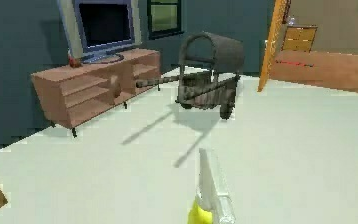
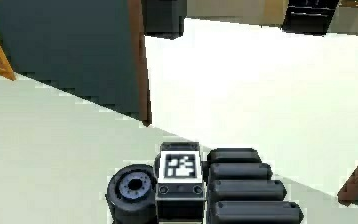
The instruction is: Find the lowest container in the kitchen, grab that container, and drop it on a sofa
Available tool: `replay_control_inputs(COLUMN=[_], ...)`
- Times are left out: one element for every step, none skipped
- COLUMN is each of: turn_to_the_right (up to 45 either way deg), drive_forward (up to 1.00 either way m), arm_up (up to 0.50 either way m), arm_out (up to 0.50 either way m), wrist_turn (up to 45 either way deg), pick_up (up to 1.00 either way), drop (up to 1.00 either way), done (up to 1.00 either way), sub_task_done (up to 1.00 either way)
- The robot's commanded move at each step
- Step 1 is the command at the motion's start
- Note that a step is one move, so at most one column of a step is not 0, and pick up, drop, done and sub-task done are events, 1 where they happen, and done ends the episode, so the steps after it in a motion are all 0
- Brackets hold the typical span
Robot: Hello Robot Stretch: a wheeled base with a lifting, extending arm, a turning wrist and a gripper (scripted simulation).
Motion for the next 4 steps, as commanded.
replay_control_inputs(turn_to_the_right=[45.0, 18.0, -45.0, -45.0], drive_forward=[0.0, 0.0, 0.0, 0.0], arm_up=[0.0, 0.0, 0.0, 0.0], arm_out=[0.0, 0.0, 0.0, 0.0], wrist_turn=[0.0, 0.0, 0.0, 0.0], pick_up=[0.0, 0.0, 0.0, 0.0], drop=[0.0, 0.0, 0.0, 0.0], done=[0.0, 0.0, 0.0, 0.0], sub_task_done=[0.0, 0.0, 0.0, 0.0])
